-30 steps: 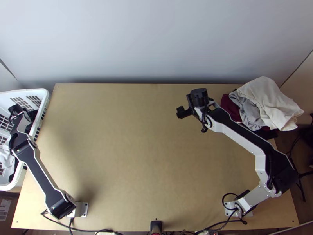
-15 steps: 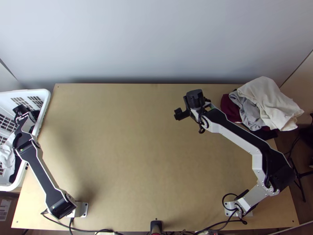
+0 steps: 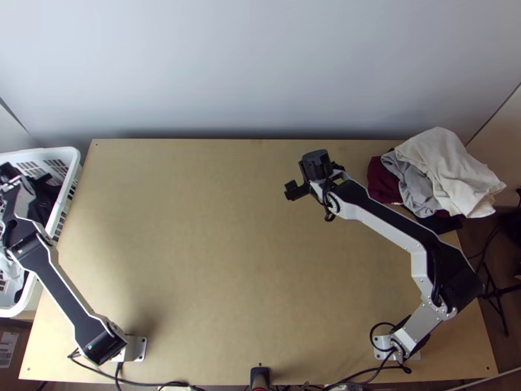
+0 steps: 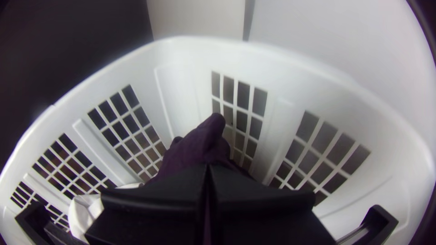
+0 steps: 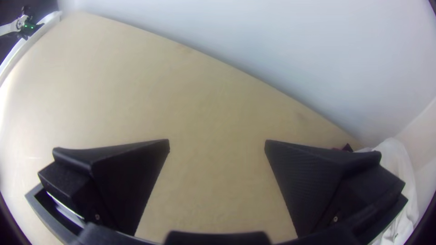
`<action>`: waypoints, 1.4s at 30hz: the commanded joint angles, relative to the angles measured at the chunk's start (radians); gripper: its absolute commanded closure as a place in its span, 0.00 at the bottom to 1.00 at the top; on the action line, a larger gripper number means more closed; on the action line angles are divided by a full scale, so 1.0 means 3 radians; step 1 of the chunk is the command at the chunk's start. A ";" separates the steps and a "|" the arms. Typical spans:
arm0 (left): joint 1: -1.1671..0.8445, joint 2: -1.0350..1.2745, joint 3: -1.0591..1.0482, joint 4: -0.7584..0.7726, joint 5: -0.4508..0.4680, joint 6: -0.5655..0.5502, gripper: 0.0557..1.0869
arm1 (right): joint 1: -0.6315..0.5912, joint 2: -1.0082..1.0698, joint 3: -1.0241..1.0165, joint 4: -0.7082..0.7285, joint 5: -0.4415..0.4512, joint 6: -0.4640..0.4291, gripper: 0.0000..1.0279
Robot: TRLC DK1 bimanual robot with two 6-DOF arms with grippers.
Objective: Fold the t-shirt
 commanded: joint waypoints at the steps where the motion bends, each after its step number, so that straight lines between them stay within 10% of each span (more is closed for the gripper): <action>1: 0.0029 -0.0589 -0.0072 -0.0417 0.0054 -0.0234 0.96 | 0.0050 0.0054 0.0073 0.0016 0.0046 0.0010 0.05; 31: -0.0344 -0.2737 -0.0261 -0.0974 0.0438 -0.0776 0.96 | 0.0183 -0.0238 -0.0204 0.0103 0.0092 0.0179 0.05; 42: -0.0901 -0.3268 -0.0552 -0.1148 0.1184 -0.0582 0.96 | 0.0183 -0.0381 -0.0515 0.0364 0.0087 0.0215 0.05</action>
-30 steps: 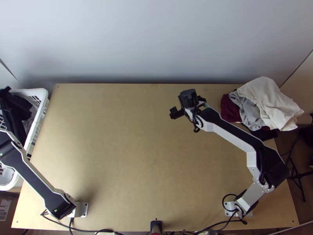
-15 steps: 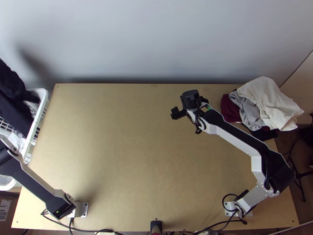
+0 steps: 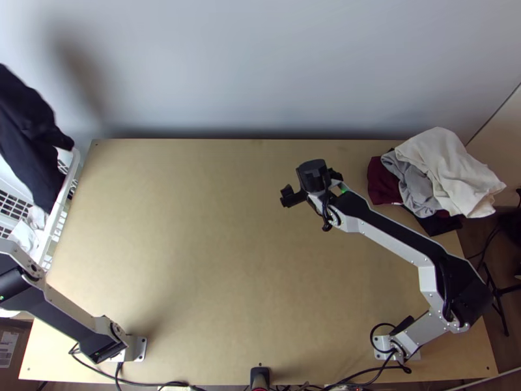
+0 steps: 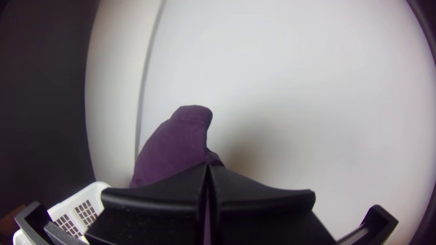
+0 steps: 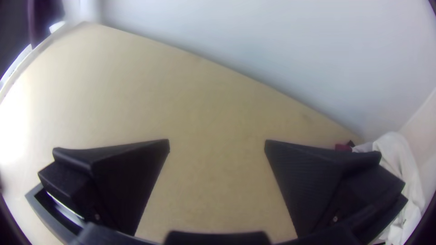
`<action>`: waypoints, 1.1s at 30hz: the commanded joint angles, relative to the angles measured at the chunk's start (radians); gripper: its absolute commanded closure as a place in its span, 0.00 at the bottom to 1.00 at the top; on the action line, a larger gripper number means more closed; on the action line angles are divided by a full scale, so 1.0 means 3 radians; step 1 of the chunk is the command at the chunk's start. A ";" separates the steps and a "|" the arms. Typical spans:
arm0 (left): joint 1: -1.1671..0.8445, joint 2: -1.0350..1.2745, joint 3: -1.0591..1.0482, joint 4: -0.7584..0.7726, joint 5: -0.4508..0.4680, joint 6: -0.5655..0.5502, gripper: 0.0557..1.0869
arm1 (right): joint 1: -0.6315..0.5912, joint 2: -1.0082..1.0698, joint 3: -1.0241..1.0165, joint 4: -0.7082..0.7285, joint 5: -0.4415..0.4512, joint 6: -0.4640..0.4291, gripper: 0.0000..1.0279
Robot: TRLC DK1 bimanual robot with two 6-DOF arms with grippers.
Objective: Fold the t-shirt
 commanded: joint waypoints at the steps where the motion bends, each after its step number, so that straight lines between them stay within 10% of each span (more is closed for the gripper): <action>1: -0.0406 -0.0305 -0.0115 -0.0154 0.0320 0.0251 0.96 | -0.0037 -0.0116 -0.0224 0.0181 -0.0002 0.0012 0.05; 12: -0.1270 -0.0785 -0.0171 -0.1253 0.0724 0.1044 0.96 | -0.0405 -0.0249 -0.0270 0.0386 -0.0002 0.0012 0.05; 19: -0.1822 -0.1409 -0.1378 -0.1550 0.0836 0.1903 0.96 | -0.0517 -0.0254 -0.0286 0.0386 -0.0002 0.0028 0.05; 33: -0.3208 -0.2079 -0.2482 -0.2102 0.0857 0.2317 0.96 | -0.0834 -0.0311 -0.0322 0.0503 -0.0002 0.0166 0.05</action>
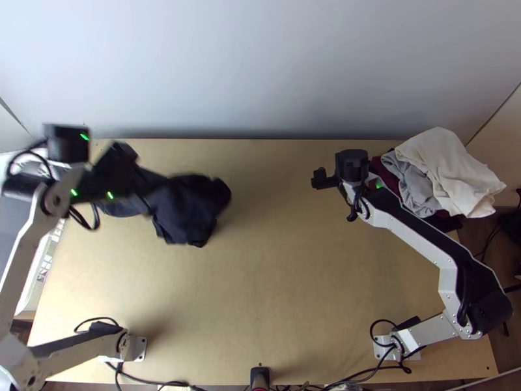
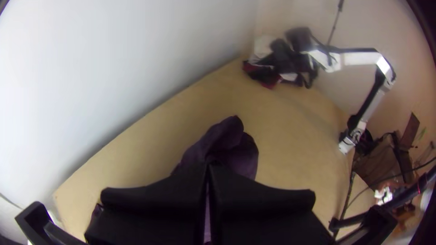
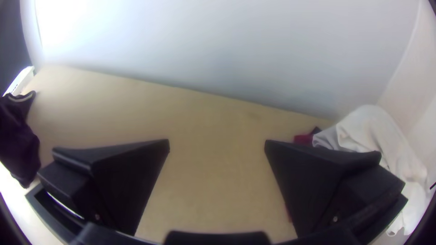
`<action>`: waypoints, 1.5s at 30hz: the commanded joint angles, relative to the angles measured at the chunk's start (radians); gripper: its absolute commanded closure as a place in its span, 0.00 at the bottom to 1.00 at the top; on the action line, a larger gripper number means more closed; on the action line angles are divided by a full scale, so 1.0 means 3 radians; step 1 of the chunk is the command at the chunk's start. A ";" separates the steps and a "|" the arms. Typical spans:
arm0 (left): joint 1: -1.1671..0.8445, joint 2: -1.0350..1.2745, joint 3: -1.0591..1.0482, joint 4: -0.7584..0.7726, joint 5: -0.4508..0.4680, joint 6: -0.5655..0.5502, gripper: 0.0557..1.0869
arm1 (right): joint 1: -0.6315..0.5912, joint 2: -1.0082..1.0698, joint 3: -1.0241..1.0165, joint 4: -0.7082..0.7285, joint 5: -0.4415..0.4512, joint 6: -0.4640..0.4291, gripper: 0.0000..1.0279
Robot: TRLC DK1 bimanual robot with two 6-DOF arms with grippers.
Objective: Fold the t-shirt
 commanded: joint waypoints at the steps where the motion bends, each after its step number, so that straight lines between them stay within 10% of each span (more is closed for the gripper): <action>1: -0.0732 -0.0227 -0.0428 -0.0267 0.0028 0.0056 0.96 | -0.0150 -0.0027 -0.0016 0.0112 0.0000 0.0051 0.05; 12: -0.1898 -0.0187 -0.0601 0.0101 0.0411 -0.0722 0.96 | -0.0406 -0.0027 -0.0022 0.0311 -0.0005 0.0195 0.05; 26: -0.2394 0.0616 -0.0811 0.2279 -0.0028 -0.1882 0.96 | -0.0524 -0.0088 -0.0154 0.0352 -0.0005 0.0384 0.05; 45: -0.2696 0.1741 0.0206 0.3113 -0.0535 -0.2920 0.96 | -0.0754 -0.0150 -0.0477 0.0572 0.0000 0.0532 0.05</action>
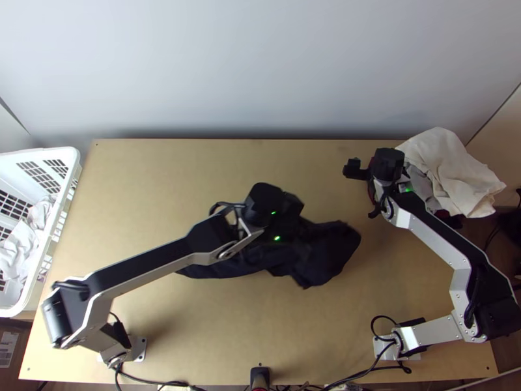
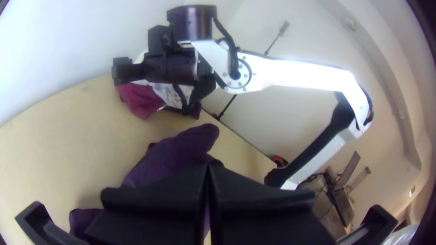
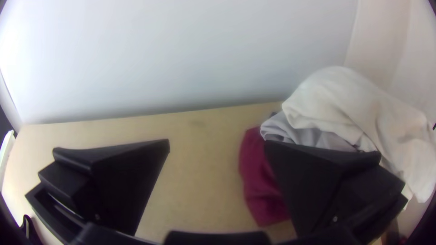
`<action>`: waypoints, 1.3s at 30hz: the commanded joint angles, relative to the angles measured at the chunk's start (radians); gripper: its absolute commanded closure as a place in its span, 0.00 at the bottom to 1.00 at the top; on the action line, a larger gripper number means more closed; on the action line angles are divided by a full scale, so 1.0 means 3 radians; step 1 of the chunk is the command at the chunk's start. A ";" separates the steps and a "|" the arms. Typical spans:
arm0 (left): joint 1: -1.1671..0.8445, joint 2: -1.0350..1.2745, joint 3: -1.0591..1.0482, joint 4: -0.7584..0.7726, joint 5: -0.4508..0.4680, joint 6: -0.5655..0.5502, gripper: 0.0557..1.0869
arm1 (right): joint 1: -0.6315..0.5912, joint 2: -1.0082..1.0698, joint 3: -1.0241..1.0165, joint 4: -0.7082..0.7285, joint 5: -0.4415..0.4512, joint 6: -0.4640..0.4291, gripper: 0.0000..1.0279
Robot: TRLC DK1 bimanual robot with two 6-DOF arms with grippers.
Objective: Fold the t-shirt
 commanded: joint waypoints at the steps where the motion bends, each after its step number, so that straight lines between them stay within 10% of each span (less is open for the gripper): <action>1: -0.0010 0.0355 0.0485 0.0215 -0.0191 -0.0330 0.96 | -0.0088 0.0014 -0.0169 0.0155 0.0003 0.0055 0.05; 5: 0.0118 0.0452 0.0490 0.0133 -0.0196 -0.0279 0.95 | -0.0200 0.0025 -0.0215 0.0211 0.0003 0.0065 0.05; 8: 0.0317 0.0478 0.0368 0.0051 -0.0196 -0.0238 0.63 | -0.0282 0.0025 -0.0225 0.0211 0.0003 0.0071 0.05; 12: 0.0644 0.0555 0.0071 0.0005 -0.0176 -0.0054 0.63 | -0.0359 0.0040 -0.0251 0.0273 0.0003 0.0071 0.05; 17: 0.0905 0.0442 -0.0180 -0.0363 -0.0089 0.0324 0.16 | -0.0456 0.0035 -0.0230 0.0375 0.0003 0.0040 0.05; 24: 0.1422 -0.0274 -0.0502 -0.0792 -0.0084 0.0554 0.14 | -0.0430 -0.0165 -0.0282 0.0109 -0.0386 -0.0001 0.05; 39: 0.2628 -0.1230 -0.1243 -0.1166 -0.0017 0.0810 0.14 | 0.0991 -0.0471 0.0199 -0.1277 -0.1102 -0.0328 0.05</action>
